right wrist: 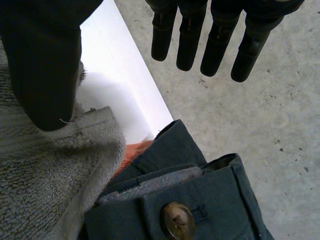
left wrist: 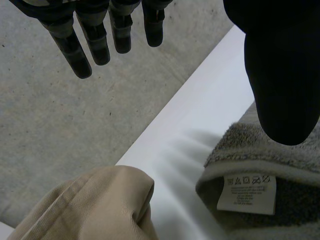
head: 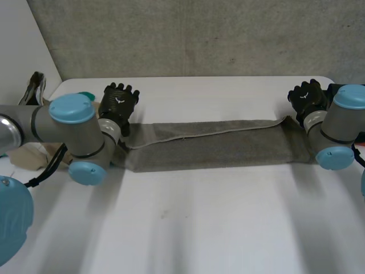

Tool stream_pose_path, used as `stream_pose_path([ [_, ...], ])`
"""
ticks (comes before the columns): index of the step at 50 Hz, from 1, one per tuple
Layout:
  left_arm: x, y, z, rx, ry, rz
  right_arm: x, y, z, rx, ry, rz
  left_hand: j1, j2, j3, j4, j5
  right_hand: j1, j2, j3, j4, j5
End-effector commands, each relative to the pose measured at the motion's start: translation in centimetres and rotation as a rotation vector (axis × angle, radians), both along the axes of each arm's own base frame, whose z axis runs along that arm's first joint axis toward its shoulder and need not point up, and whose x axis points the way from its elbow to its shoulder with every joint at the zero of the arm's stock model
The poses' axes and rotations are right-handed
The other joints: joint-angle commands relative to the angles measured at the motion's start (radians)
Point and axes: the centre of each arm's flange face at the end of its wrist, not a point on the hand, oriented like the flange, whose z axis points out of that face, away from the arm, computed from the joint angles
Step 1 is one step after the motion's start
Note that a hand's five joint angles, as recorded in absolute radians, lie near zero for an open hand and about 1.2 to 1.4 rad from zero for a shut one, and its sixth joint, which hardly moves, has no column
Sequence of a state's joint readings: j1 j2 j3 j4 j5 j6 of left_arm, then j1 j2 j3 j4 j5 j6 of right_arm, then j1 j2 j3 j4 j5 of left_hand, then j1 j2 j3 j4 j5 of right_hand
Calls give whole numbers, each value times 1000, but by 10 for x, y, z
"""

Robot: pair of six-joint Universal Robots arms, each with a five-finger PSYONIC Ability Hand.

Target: Fold the laundry.

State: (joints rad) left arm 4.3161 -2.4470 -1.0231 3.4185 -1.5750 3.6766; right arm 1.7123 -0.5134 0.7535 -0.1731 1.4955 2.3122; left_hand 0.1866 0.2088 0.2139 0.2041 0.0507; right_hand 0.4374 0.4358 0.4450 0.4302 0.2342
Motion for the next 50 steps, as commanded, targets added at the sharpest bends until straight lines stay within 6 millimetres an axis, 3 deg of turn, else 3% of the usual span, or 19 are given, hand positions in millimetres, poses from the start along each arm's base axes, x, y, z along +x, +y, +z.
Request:
stream_pose_path([
  [1, 5, 3, 8, 42, 79, -46, -4, -12, -15, 19, -15, 12, -12, -34, -39, -30, -51, 77, 79, 70, 85, 106],
  [5, 4, 7, 8, 69, 117, -73, -3, -13, -28, 56, -11, 38, -12, -34, -39, -30, -51, 461, 462, 453, 468, 489],
  [8, 4, 8, 8, 81, 134, -80, -1, -12, -25, 61, -12, 53, -12, -34, -39, -30, -51, 907, 909, 899, 914, 936],
  [9, 3, 9, 9, 90, 144, -87, 0, -12, -19, 56, -17, 57, -12, -34, -39, -30, -51, 958, 960, 951, 965, 987],
  [16, 3, 8, 14, 111, 183, -92, 3, 1, 23, 26, -71, 74, -12, -34, -39, -30, -51, 959, 961, 951, 966, 988],
  [25, 2, 8, 17, 151, 226, -84, 22, 58, 107, -78, -120, 199, -12, -34, -39, -30, -51, 959, 961, 951, 966, 988],
  [30, -2, 10, 14, 168, 241, -86, 27, 83, 133, -109, -142, 244, -12, -34, -39, -30, -51, 959, 961, 951, 966, 988],
  [32, -4, 11, 13, 171, 241, -85, 23, 78, 131, -114, -155, 234, -12, -34, -39, -30, -51, 959, 961, 951, 966, 988],
  [34, -4, 11, 13, 172, 242, -81, 20, 68, 117, -82, -176, 217, -12, -34, -39, -30, -51, 909, 911, 901, 916, 938],
  [35, -2, 11, 13, 173, 243, -74, 18, 64, 111, -62, -185, 208, -12, -34, -39, -30, -51, 743, 745, 735, 750, 772],
  [36, -1, 11, 14, 175, 241, -65, 15, 57, 96, -8, -198, 189, -12, -34, -39, -30, -51, 297, 298, 289, 304, 325],
  [37, 0, 11, 14, 176, 242, -60, 12, 54, 88, 24, -203, 175, -12, -34, -39, -30, -51, 100, 102, 93, 107, 129],
  [43, 6, 15, 19, 180, 242, -39, -9, 24, 40, 244, -381, 89, -12, -34, -39, -30, -51, 63, 65, 55, 70, 92],
  [46, 9, 17, 23, 182, 245, -35, -20, 7, 26, 289, -508, 69, -12, -34, -39, -30, -51, 69, 70, 61, 76, 98],
  [50, 11, 21, 25, 191, 252, -37, -33, -10, 10, 280, -555, 34, -12, -34, -39, -30, -51, 78, 79, 70, 85, 106],
])
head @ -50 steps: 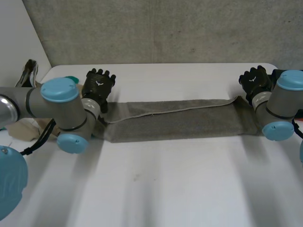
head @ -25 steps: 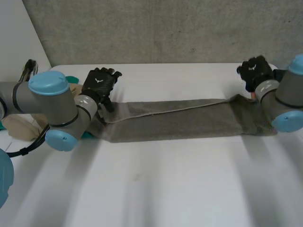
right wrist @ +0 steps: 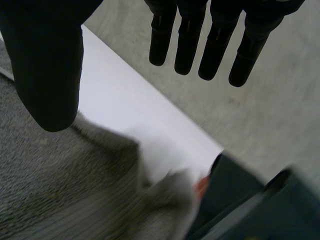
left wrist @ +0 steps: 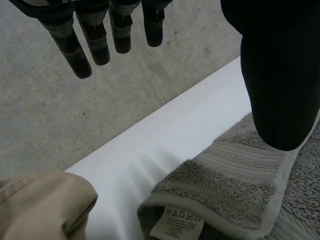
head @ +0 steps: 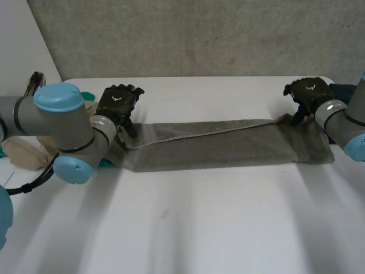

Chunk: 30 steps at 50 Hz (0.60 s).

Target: Fold the laundry.

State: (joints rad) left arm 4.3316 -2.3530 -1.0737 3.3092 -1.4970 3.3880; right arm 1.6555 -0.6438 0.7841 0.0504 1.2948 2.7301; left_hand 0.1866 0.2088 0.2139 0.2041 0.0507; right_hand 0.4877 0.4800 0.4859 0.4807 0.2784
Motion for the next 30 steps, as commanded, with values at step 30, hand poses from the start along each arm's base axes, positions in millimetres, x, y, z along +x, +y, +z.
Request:
stream_pose_path([
  [30, 11, 16, 14, 31, 32, -7, -7, -51, -72, -5, -122, -67, -12, -34, -39, -30, -51, 277, 284, 278, 284, 311],
])
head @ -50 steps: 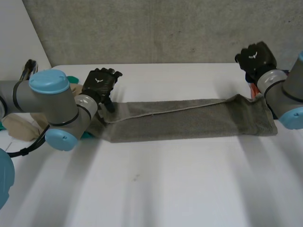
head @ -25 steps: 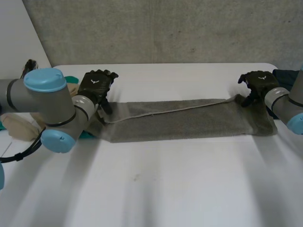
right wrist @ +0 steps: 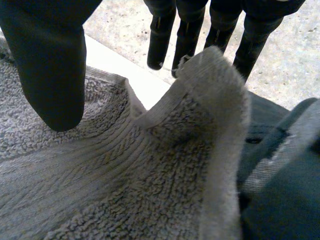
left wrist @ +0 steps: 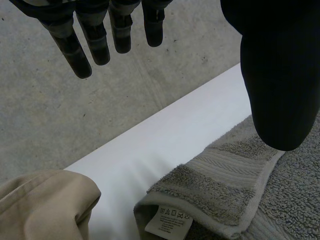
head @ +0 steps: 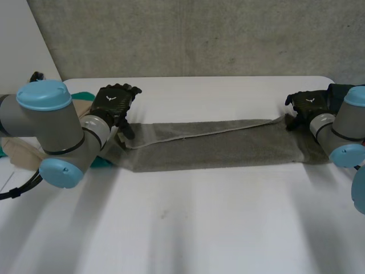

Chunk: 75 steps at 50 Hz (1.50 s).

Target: Fold the laundry.

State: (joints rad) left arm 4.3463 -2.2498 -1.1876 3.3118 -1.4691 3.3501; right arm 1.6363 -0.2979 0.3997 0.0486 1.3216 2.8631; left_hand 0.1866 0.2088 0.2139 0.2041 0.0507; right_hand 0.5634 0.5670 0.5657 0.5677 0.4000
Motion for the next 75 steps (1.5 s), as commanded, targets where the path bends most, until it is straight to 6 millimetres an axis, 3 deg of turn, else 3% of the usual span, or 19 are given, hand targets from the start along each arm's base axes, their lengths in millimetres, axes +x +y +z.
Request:
stream_pose_path([
  [1, 1, 1, 0, 7, -3, 1, 1, -4, -9, -9, 0, 0, -12, -34, -39, -30, -51, 224, 221, 222, 220, 213],
  [3, 1, 2, -1, 10, -4, 0, 2, -4, -11, -8, 0, 4, -12, -34, -39, -30, -51, 292, 288, 290, 288, 281],
  [7, 1, 2, -1, 7, -4, 0, 1, -6, -9, -18, -3, 14, -12, -34, -39, -30, -51, 832, 828, 830, 828, 821],
  [11, 1, 1, -1, 4, -4, 4, 4, -4, 8, -44, 9, 8, -12, -34, -39, -30, -51, 833, 829, 831, 829, 822],
  [14, 1, -1, 1, -6, -2, 7, 7, 5, 31, -57, 43, 24, -12, -34, -39, -30, -51, 833, 829, 831, 829, 822],
  [25, -6, -10, 6, -33, 15, 6, 44, 89, 135, -193, 118, 229, -12, -34, -39, -30, -51, 833, 829, 831, 829, 822],
  [34, -21, 0, -19, 86, 29, -21, 64, 173, 217, -353, 87, 347, -12, -34, -39, -30, -51, 833, 829, 831, 829, 822],
  [43, -32, 3, -35, 100, 32, 7, 61, 243, 291, -498, -14, 429, -12, -34, -39, -30, -51, 833, 829, 831, 829, 822],
  [53, -34, 0, -47, 99, -1, 48, 43, 287, 344, -596, -90, 445, -12, -34, -39, -30, -51, 833, 829, 831, 829, 822],
  [54, -33, 0, -47, 96, -8, 53, 40, 290, 348, -601, -98, 441, 107, 85, 80, 90, 69, 833, 829, 831, 829, 822],
  [57, -25, -4, -42, 89, -4, 95, 36, 287, 348, -590, -107, 433, 484, 461, 456, 466, 445, 833, 829, 831, 829, 822],
  [58, -17, -8, -34, 80, 3, 133, 32, 281, 345, -579, -100, 418, 869, 846, 841, 851, 830, 833, 829, 831, 829, 822],
  [60, -8, -9, -22, 67, 17, 160, 26, 269, 337, -551, -88, 391, 1188, 1166, 1161, 1171, 1149, 833, 829, 831, 829, 822],
  [64, 9, -4, 16, 15, 50, 184, 4, 224, 292, -399, -46, 310, 1210, 1187, 1182, 1192, 1171, 833, 829, 831, 829, 822],
  [65, 15, -2, 30, -7, 61, 173, -2, 208, 271, -339, -22, 286, 1210, 1187, 1182, 1192, 1171, 833, 829, 831, 829, 822],
  [68, 20, 0, 47, -41, 78, 133, -1, 189, 234, -242, 30, 279, 1210, 1187, 1182, 1192, 1171, 833, 829, 831, 829, 822],
  [69, 21, 0, 54, -58, 85, 102, -3, 177, 212, -191, 79, 261, 1210, 1187, 1182, 1192, 1171, 833, 829, 831, 829, 822],
  [73, 19, -13, 75, -138, 112, 31, 0, 147, 178, -143, 159, 230, 1210, 1187, 1182, 1192, 1171, 833, 829, 831, 829, 822],
  [75, 17, -25, 83, -195, 127, 17, 9, 135, 173, -158, 161, 219, 1210, 1187, 1182, 1192, 1171, 833, 829, 831, 829, 822],
])
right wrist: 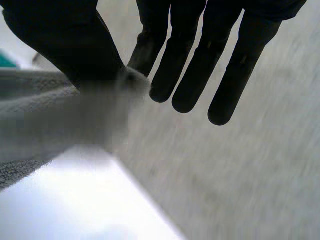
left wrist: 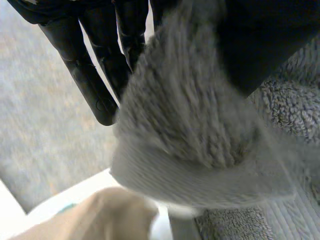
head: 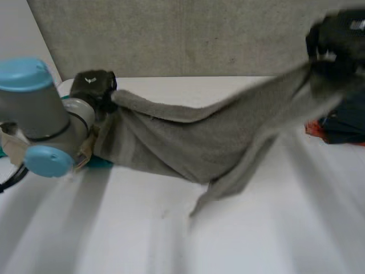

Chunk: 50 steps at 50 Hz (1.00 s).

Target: Fold the laundry.

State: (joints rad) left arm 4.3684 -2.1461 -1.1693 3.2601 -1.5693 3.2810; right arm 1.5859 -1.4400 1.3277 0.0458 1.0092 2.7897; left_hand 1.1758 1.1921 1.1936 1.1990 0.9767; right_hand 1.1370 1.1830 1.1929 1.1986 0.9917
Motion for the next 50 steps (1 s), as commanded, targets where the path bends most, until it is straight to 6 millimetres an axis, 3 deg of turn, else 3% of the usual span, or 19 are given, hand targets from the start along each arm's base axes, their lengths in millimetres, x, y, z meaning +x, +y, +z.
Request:
stream_pose_path([
  [1, -4, -30, 41, -192, 41, -105, 16, -56, -59, 52, 113, -73, 220, 204, 203, 197, 245, 259, 213, 203, 198, 230],
  [3, -7, -50, 60, -304, 57, -89, 24, -81, -48, -48, 64, -132, 220, 204, 203, 197, 245, 259, 213, 203, 198, 230],
  [4, -8, -62, 78, -391, 68, -73, 26, -97, -33, -135, 10, -181, 220, 204, 203, 197, 245, 259, 213, 203, 198, 230],
  [7, -9, -74, 109, -524, 100, -47, 28, -113, -1, -293, -99, -234, 220, 204, 203, 197, 245, 259, 213, 203, 198, 230],
  [8, -8, -78, 128, -602, 127, -27, 28, -119, 19, -391, -173, -259, 220, 204, 203, 197, 245, 259, 213, 203, 198, 230],
  [12, -2, -75, 163, -701, 178, -1, 34, -116, 54, -559, -279, -253, 220, 204, 203, 197, 245, 259, 213, 203, 198, 230],
  [17, 4, -62, 163, -630, 193, -6, 40, -103, 54, -532, -261, -214, 220, 204, 203, 197, 245, 259, 213, 203, 198, 230],
  [22, 15, -41, 130, -480, 147, -17, 40, -86, 29, -432, -206, -168, 220, 204, 203, 197, 245, 259, 213, 203, 198, 230],
  [26, 24, -21, 86, -356, 93, -28, 36, -70, -8, -302, -148, -147, 220, 204, 203, 197, 245, 259, 213, 203, 198, 230],
  [34, 40, 26, -32, -68, -92, -25, 23, -33, -108, -11, 7, -104, 86, 70, 68, 63, 111, 259, 213, 203, 198, 230],
  [35, 41, 30, -41, -50, -114, -26, 21, -28, -128, 37, 39, -100, 54, 38, 36, 31, 78, 259, 213, 203, 198, 230],
  [38, 43, 42, -72, 11, -189, -38, 20, -22, -161, 111, 100, -95, -119, -135, -137, -142, -94, 259, 213, 203, 198, 230],
  [42, 45, 53, -92, 52, -265, -46, 18, -18, -185, 170, 158, -99, -351, -367, -369, -374, -326, 259, 213, 203, 198, 230],
  [50, 53, 67, -101, 92, -315, -17, 12, -17, -193, 213, 171, -109, -615, -632, -633, -639, -591, 259, 213, 203, 198, 230],
])
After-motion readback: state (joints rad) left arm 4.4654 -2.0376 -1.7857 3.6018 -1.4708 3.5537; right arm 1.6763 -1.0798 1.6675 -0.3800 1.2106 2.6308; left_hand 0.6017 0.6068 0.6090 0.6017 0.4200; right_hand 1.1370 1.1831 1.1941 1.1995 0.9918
